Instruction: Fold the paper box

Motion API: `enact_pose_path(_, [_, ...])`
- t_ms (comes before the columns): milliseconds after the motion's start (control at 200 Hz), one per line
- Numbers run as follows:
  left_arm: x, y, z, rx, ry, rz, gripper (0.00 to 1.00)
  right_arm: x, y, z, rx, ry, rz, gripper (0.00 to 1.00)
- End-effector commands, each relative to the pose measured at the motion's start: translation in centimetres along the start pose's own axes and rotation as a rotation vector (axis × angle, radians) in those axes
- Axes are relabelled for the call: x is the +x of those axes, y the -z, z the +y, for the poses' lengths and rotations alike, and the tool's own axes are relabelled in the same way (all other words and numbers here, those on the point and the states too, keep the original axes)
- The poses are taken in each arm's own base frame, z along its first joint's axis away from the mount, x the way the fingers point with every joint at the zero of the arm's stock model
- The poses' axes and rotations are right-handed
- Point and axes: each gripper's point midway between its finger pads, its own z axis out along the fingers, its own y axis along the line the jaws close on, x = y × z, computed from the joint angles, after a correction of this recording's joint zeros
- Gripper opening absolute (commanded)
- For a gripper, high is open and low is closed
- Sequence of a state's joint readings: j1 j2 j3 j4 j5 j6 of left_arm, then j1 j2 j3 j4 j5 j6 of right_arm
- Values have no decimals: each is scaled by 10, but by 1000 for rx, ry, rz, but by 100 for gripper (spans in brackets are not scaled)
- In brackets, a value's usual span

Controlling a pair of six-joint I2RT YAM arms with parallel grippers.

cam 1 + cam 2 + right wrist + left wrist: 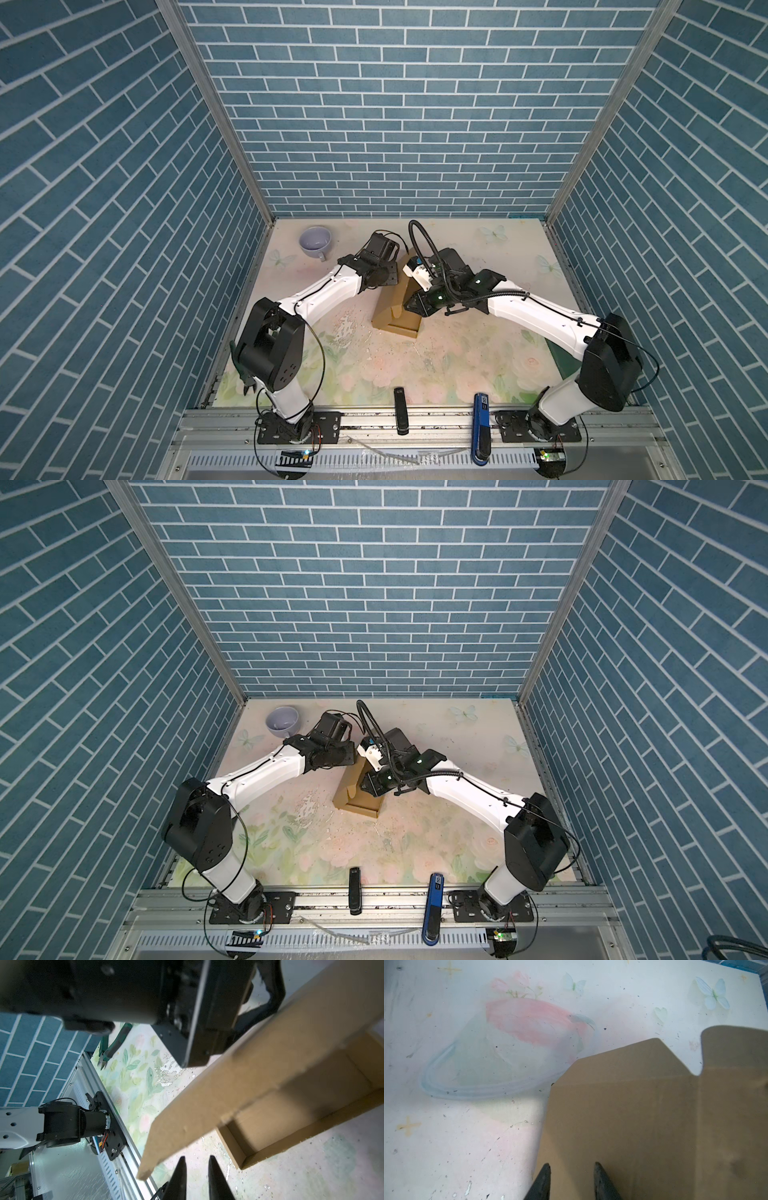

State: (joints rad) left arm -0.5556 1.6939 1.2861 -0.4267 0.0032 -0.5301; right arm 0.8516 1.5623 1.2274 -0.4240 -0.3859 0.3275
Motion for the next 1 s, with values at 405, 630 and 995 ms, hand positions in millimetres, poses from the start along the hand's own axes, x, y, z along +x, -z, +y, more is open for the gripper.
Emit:
enact_pose_path(405, [-21, 19, 12, 90, -39, -18, 44, -46, -46, 28, 103, 5, -187, 18])
enact_pose_path(630, [-32, 39, 70, 12, 29, -40, 55, -76, -46, 21, 156, -56, -337, 18])
enact_pose_path(995, [3, 94, 114, -45, 77, -45, 78, -87, -59, 9, 202, -108, -326, 20])
